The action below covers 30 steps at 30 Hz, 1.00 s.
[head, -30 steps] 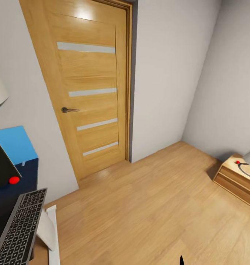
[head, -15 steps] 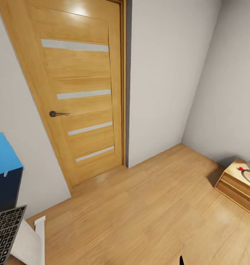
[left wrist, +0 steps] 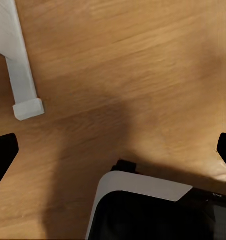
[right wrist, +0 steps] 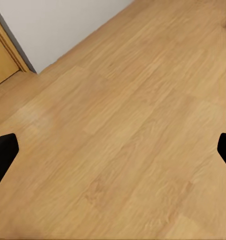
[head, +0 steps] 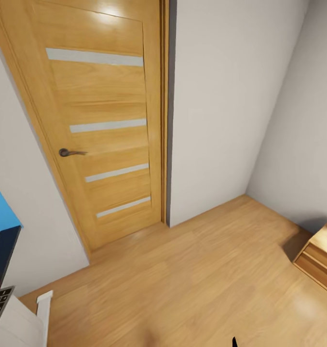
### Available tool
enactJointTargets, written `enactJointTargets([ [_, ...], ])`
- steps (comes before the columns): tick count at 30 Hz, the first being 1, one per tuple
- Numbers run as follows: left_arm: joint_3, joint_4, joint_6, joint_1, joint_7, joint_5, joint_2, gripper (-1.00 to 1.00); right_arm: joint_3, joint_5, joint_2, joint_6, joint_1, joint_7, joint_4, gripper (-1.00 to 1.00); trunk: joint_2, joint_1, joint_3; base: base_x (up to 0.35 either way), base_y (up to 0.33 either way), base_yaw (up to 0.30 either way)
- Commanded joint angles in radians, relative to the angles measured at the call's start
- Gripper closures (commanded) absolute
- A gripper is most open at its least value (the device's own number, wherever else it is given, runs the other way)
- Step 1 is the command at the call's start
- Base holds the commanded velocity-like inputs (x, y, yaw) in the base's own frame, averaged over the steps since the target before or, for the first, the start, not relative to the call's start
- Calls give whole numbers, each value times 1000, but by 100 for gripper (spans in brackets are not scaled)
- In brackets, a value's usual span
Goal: In the bedroom, organize the workspace by keeping the computer under the desk, ensuring the monitor is on the desk, placing the keyboard on the desk next to the monitor, placing the mouse on the desk next to the keyboard, moving the folder from the swivel chair onto the desk next to the mouse, stacking the notebook on top of the folder with the pen on top of the notebook, and positioning the swivel chair next to the desk.
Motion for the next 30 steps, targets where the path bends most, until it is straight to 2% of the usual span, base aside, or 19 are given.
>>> enactJointTargets([
  [1, -9, 0, -4, -1, 7, 9, 1, -100, 7, -11, -1, -1, 0, 8, 0, -100, -1, 1, -1, 301, -194, 276],
  [30, -9, 1, -3, -1, 7, 9, 1, -100, 15, -10, 5, -8, 0, 8, 1, -100, -1, 1, -1, 271, -225, 279],
])
